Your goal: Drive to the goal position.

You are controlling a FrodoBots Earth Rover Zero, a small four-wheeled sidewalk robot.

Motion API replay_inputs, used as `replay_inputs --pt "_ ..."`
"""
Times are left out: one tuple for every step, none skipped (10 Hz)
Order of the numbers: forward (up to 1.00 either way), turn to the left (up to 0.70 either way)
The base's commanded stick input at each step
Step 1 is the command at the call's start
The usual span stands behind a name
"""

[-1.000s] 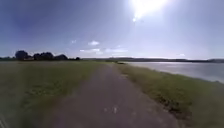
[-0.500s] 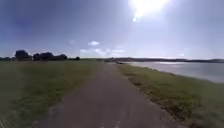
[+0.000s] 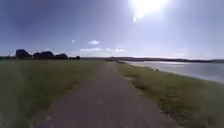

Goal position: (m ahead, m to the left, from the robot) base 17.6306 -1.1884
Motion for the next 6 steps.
replay_inputs --pt "0.70 0.00" --pt "0.70 0.00" --pt "0.70 0.00" --pt "0.70 0.00" --pt "0.70 0.00" --pt "0.70 0.00"
